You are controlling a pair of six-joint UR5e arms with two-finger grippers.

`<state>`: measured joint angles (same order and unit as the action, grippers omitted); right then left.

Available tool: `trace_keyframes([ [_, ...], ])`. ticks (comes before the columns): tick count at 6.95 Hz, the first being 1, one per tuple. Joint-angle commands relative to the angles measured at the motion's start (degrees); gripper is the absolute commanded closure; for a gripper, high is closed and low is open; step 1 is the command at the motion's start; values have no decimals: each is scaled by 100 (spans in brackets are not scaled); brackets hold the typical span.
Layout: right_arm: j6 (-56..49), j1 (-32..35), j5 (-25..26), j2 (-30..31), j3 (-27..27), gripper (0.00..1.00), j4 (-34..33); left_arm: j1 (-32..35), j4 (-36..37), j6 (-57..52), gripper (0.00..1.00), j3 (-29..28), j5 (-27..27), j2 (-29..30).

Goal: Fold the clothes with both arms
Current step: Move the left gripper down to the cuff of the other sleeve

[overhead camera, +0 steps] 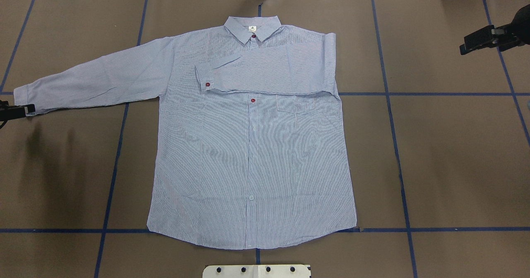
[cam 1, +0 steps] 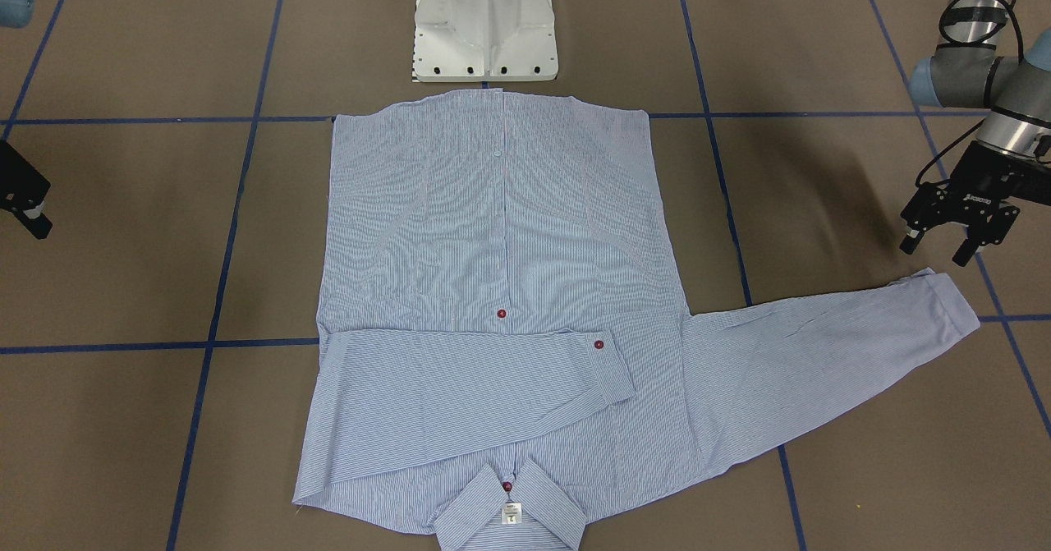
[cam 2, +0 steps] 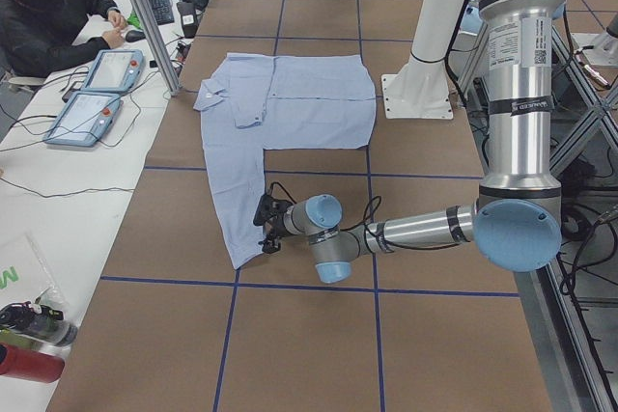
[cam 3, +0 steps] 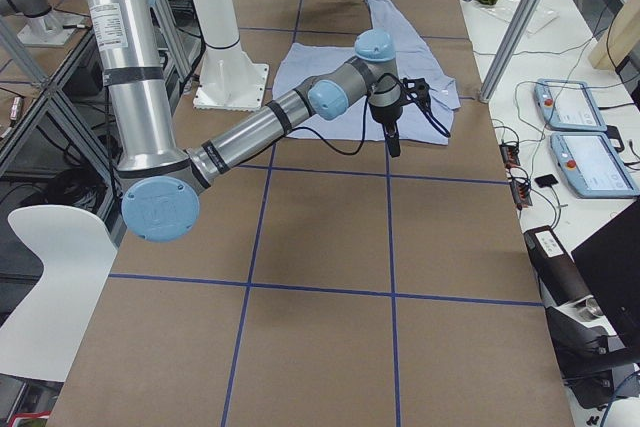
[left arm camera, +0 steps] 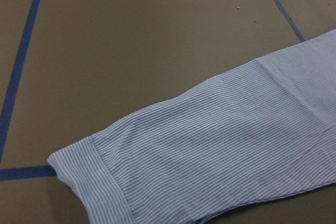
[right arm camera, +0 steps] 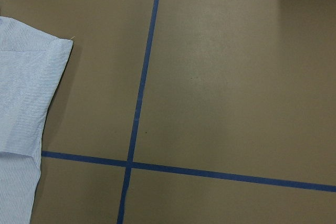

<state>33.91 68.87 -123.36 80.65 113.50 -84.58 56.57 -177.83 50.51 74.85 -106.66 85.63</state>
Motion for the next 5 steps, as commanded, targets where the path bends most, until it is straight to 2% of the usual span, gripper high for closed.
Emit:
trace_keyframes([
  [1,11,4,14,12,6,0,3,-14,-514,-314,0,73,13,260],
  [2,19,4,23,13,6,0,3,-23,-525,-445,0,-5,31,409],
  [4,46,4,23,13,-3,0,3,21,-542,-1636,0,-302,-30,280],
  [5,55,4,23,21,15,0,3,56,-594,-1606,0,-600,-31,236],
])
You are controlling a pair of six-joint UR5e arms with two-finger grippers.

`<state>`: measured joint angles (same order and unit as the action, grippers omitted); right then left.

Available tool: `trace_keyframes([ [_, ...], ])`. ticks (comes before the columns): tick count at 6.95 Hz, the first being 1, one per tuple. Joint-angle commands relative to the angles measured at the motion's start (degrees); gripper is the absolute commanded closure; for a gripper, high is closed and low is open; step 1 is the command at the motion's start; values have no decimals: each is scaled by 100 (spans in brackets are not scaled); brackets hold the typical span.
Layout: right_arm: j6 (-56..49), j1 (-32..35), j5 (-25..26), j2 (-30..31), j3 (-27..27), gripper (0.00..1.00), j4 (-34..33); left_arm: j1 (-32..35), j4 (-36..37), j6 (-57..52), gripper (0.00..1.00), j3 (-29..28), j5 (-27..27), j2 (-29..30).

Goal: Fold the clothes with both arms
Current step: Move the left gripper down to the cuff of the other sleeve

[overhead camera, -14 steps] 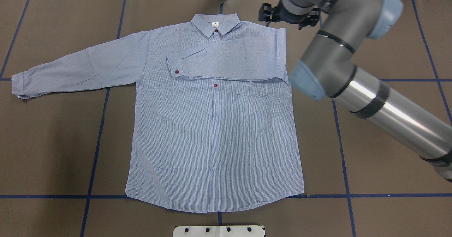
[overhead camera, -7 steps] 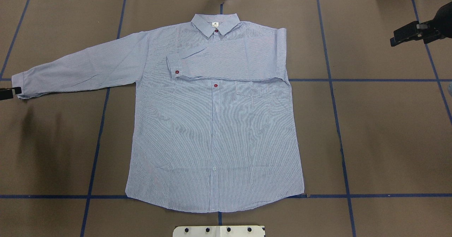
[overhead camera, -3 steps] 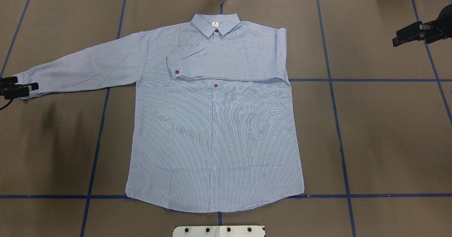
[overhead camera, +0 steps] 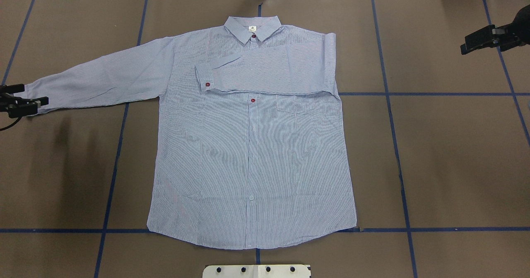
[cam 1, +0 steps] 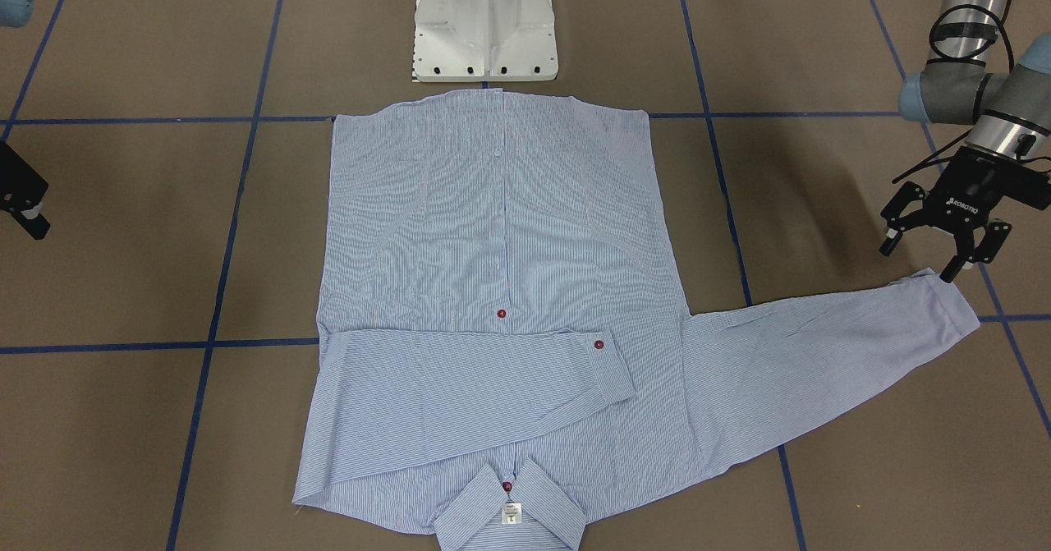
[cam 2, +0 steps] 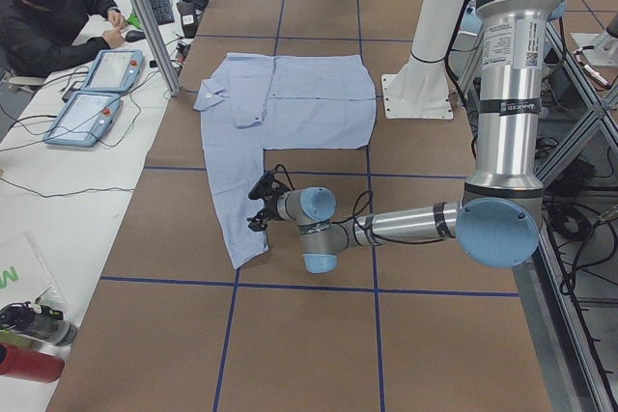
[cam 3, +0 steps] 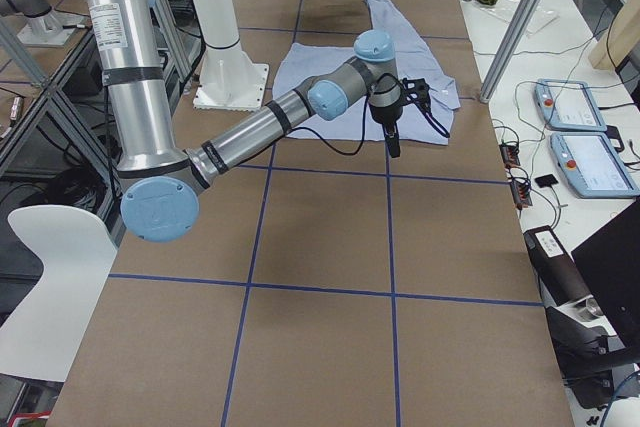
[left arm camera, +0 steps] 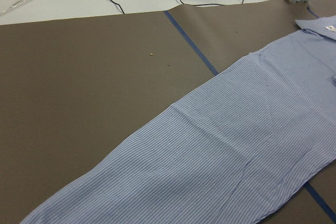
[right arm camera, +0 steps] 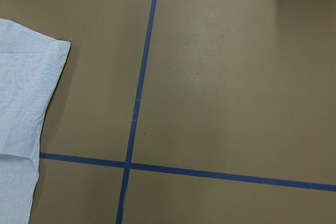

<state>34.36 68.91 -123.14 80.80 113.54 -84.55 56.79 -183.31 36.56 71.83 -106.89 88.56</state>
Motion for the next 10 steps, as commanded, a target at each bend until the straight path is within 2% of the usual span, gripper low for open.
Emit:
trace_keyframes([
  [1,10,0,0,15,-7,0,0,26,-307,-98,0,-745,10,-49],
  [2,10,0,0,67,1,0,0,25,-519,-53,0,-985,10,-41],
  [3,10,0,0,94,2,0,0,25,-521,522,1,-1022,10,-32],
  [7,10,0,0,112,10,0,70,8,-547,1913,35,-1145,28,74],
  [8,10,0,0,112,10,0,79,-1,-547,1933,36,-1250,28,126],
  [10,10,0,0,103,10,0,79,-1,-547,2021,47,-1321,37,223],
])
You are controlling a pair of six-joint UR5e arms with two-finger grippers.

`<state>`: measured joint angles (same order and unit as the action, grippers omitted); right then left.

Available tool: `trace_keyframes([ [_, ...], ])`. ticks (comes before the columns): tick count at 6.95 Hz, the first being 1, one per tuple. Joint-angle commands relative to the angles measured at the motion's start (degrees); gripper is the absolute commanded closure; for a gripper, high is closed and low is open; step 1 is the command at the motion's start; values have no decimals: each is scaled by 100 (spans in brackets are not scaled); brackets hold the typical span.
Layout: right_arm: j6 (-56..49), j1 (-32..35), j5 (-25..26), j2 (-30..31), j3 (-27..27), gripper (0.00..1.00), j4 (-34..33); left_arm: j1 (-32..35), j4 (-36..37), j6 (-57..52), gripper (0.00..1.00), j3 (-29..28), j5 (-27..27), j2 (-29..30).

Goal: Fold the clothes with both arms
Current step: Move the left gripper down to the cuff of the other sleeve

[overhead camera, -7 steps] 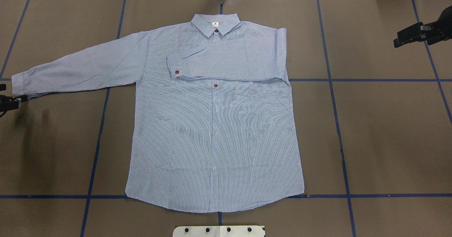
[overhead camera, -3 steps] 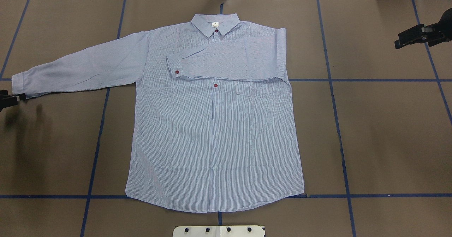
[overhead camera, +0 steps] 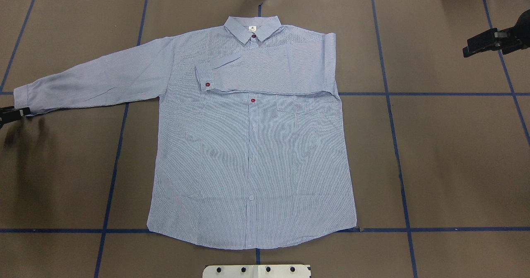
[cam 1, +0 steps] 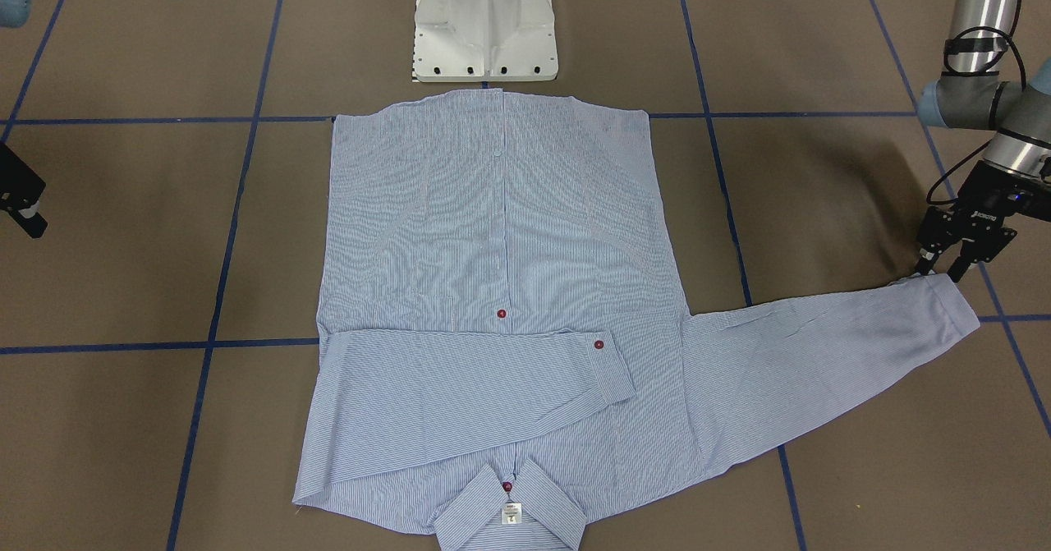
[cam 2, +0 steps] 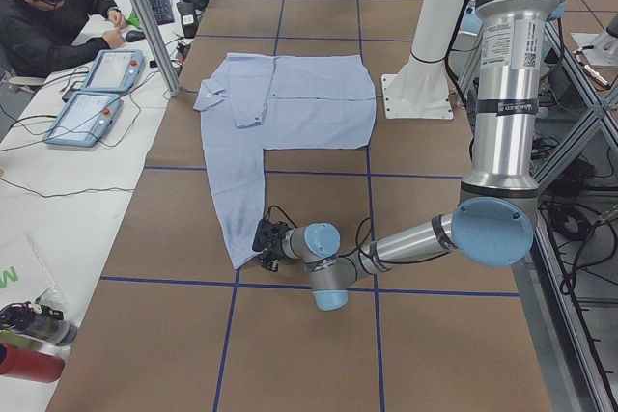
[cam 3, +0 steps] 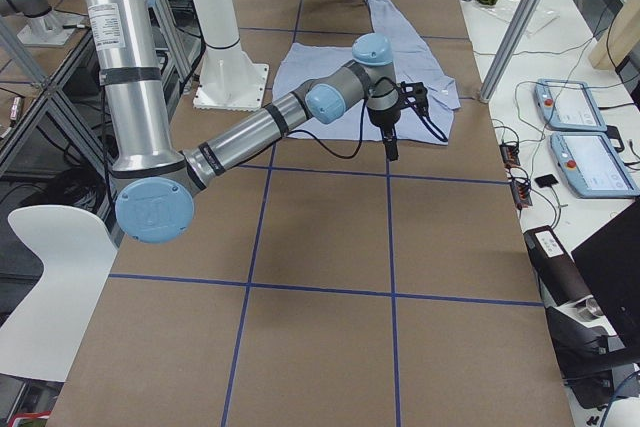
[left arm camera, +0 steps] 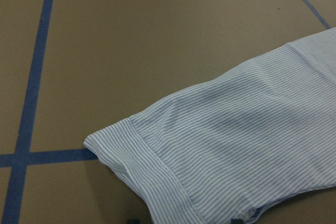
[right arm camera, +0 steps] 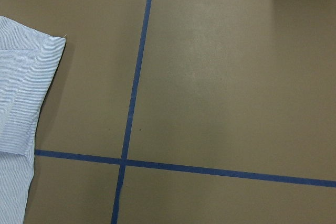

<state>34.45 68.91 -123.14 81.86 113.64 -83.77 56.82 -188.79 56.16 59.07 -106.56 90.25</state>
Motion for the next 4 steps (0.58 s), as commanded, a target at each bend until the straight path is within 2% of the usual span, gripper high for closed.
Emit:
trace_keyframes([
  [1,0,0,0,5,-8,0,1,4,0,61,51,-36,12,54],
  [2,-9,0,0,6,-8,0,-7,4,-9,166,72,-27,12,54],
  [3,-9,0,0,-3,-17,0,-7,4,-9,280,100,-18,4,54],
  [4,0,0,0,5,-17,0,-7,30,-9,272,100,34,-14,46],
])
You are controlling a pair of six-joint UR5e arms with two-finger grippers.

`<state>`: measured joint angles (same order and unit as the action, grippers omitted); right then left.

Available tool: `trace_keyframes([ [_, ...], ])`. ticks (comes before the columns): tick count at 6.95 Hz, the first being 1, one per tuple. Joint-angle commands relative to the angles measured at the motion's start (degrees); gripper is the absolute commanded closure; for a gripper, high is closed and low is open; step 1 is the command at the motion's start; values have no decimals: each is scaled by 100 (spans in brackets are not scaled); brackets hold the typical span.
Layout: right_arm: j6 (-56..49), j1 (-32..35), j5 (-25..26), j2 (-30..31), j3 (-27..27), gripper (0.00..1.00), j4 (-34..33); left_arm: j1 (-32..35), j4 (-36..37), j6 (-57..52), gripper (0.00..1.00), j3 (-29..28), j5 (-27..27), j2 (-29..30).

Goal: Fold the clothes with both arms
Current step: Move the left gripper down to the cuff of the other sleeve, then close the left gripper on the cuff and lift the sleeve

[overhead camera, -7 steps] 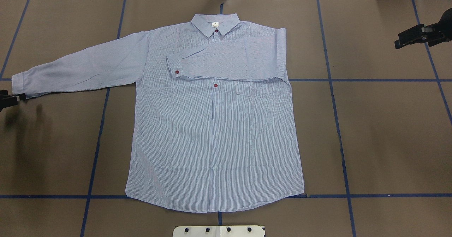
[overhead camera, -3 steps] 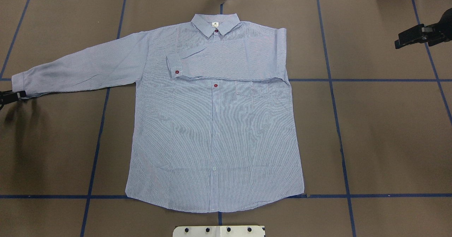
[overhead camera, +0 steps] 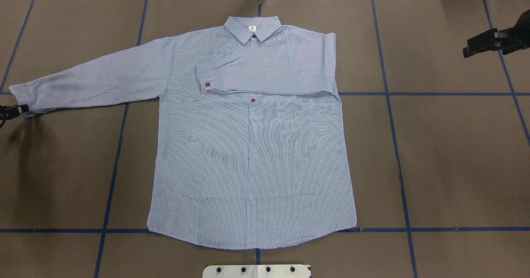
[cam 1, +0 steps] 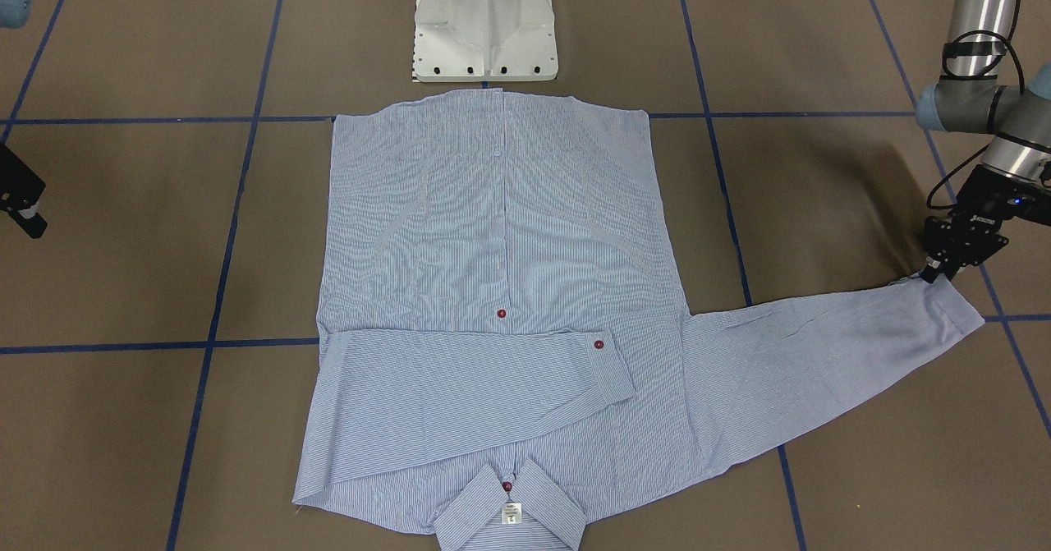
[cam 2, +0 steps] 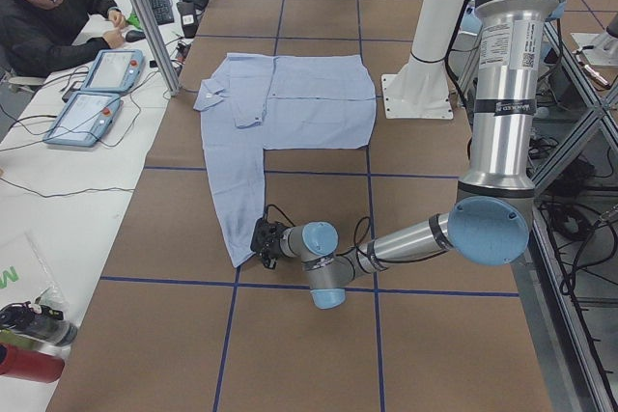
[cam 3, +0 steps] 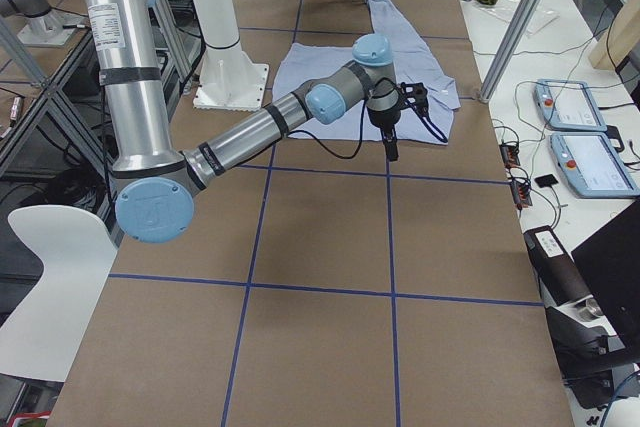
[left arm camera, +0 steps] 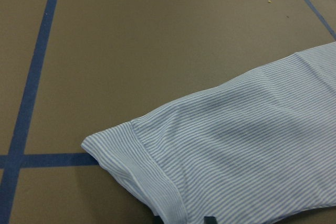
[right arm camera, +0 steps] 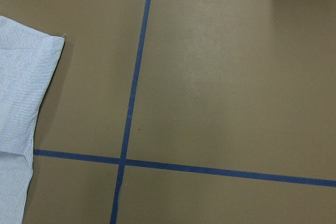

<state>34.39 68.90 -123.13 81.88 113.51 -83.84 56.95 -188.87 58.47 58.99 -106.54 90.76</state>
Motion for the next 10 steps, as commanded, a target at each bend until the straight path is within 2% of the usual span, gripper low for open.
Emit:
trace_keyframes([
  [1,6,0,0,4,-13,0,-1,157,-19,51,100,225,-59,-6],
  [3,15,0,0,4,-13,0,-1,569,295,51,100,865,-566,3],
  [4,15,0,0,4,-13,0,-1,642,672,51,100,1434,-752,29],
  [5,15,0,0,12,-30,0,-1,642,1598,42,100,2119,-763,116],
  [7,15,0,9,12,-48,0,-1,564,4327,68,100,3578,-763,964],
  [8,32,0,9,21,-57,0,-1,111,5402,94,100,3898,-728,1605],
  [9,67,0,0,56,-48,0,-1,-485,6283,330,100,3901,-449,2412],
  [10,76,0,0,65,-48,0,-1,-1118,7057,819,100,3884,67,3029],
])
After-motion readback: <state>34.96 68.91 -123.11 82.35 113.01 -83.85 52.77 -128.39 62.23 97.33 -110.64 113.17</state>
